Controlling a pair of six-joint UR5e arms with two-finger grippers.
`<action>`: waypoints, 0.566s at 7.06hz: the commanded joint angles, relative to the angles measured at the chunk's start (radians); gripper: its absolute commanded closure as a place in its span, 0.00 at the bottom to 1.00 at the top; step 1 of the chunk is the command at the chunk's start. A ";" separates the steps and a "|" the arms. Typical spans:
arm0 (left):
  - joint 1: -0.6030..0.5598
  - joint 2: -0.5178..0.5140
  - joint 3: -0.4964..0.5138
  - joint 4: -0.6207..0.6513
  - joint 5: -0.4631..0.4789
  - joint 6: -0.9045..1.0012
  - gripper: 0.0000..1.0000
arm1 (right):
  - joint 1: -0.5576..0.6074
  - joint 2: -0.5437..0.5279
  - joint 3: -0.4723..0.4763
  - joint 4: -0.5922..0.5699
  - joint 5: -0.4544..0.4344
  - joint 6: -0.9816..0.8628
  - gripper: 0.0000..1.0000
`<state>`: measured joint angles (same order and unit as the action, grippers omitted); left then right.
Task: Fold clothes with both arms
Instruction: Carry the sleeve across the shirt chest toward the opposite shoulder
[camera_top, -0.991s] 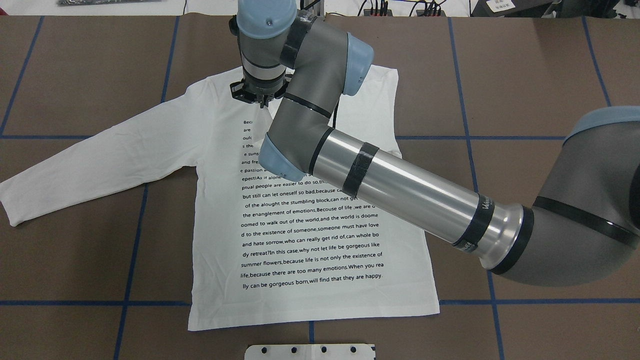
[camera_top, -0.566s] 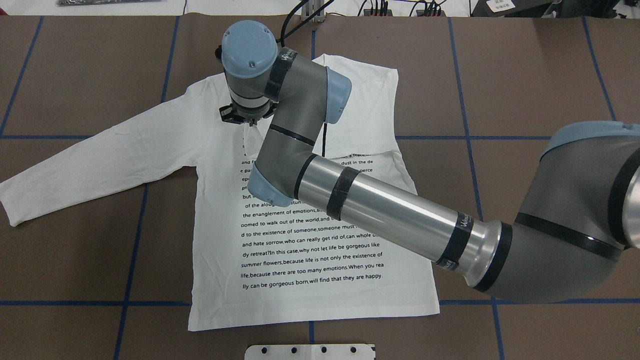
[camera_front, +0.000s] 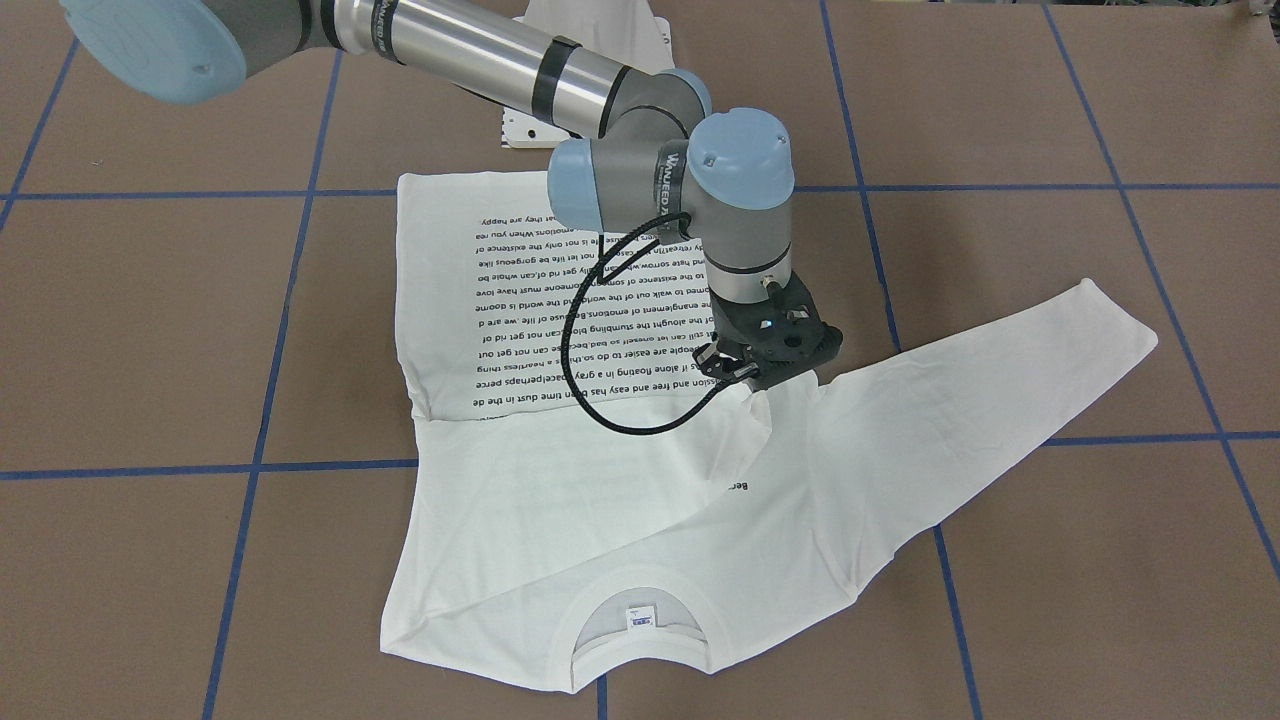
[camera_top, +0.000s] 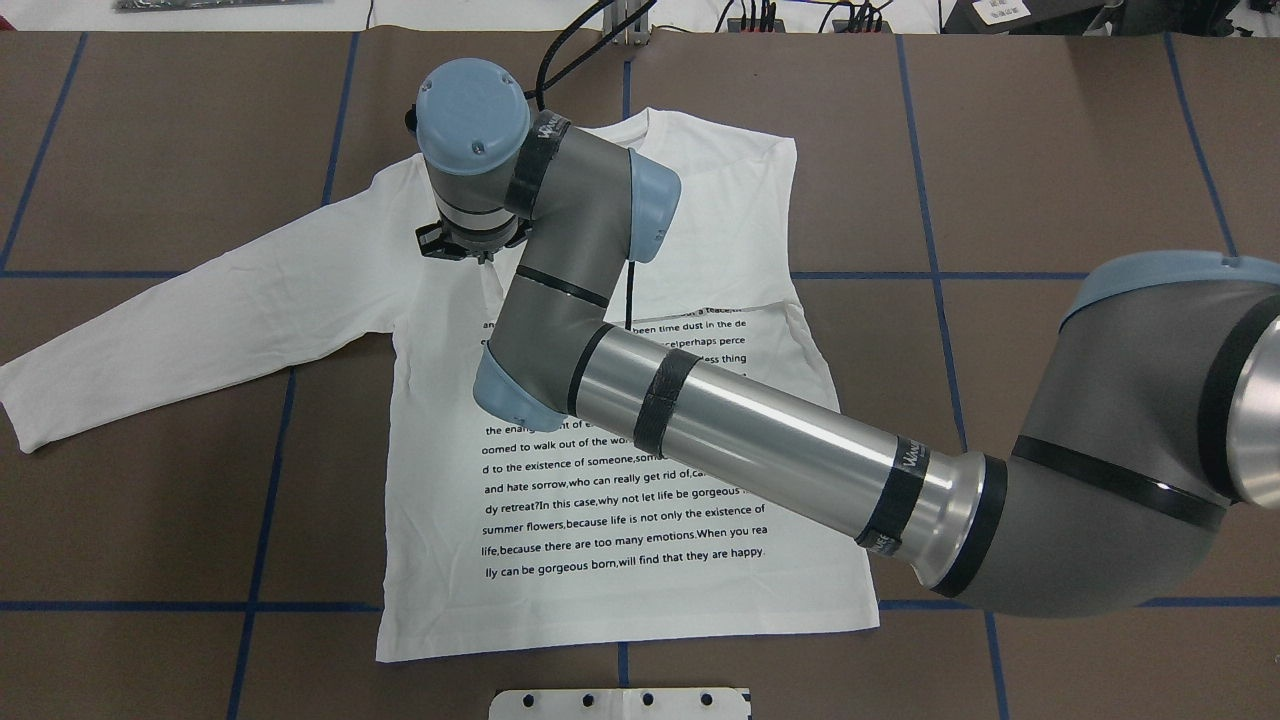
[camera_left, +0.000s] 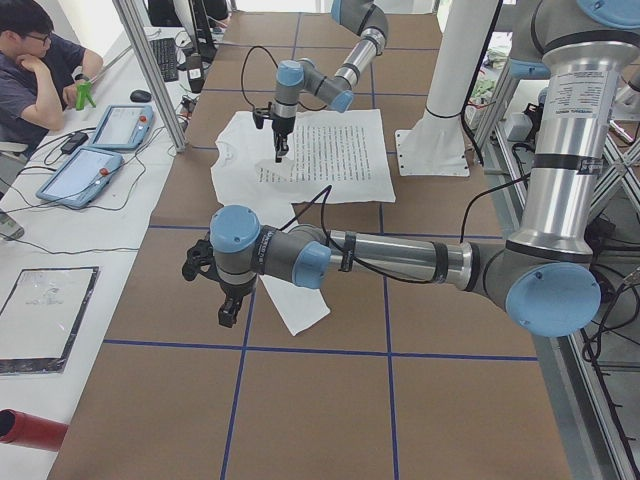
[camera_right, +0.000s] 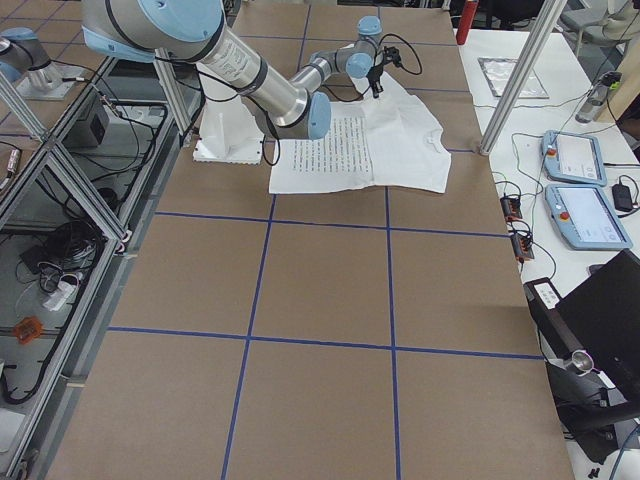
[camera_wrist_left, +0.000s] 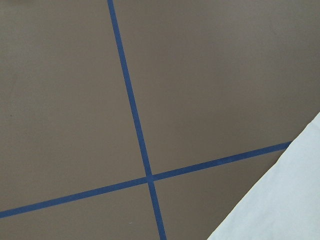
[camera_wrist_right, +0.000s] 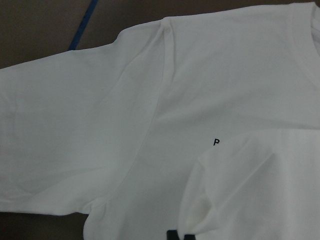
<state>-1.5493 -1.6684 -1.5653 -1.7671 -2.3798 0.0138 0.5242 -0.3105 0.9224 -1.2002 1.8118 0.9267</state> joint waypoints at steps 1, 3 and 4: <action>0.000 0.001 -0.001 0.000 0.001 -0.002 0.00 | -0.023 -0.010 0.032 -0.002 -0.002 0.003 1.00; 0.000 0.001 0.001 0.000 -0.001 -0.002 0.00 | -0.042 -0.015 0.032 0.004 -0.052 0.012 0.01; 0.000 -0.001 0.001 0.000 0.001 -0.002 0.00 | -0.052 -0.012 0.030 0.005 -0.086 0.012 0.00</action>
<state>-1.5493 -1.6677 -1.5649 -1.7671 -2.3802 0.0123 0.4859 -0.3234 0.9527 -1.1980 1.7687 0.9376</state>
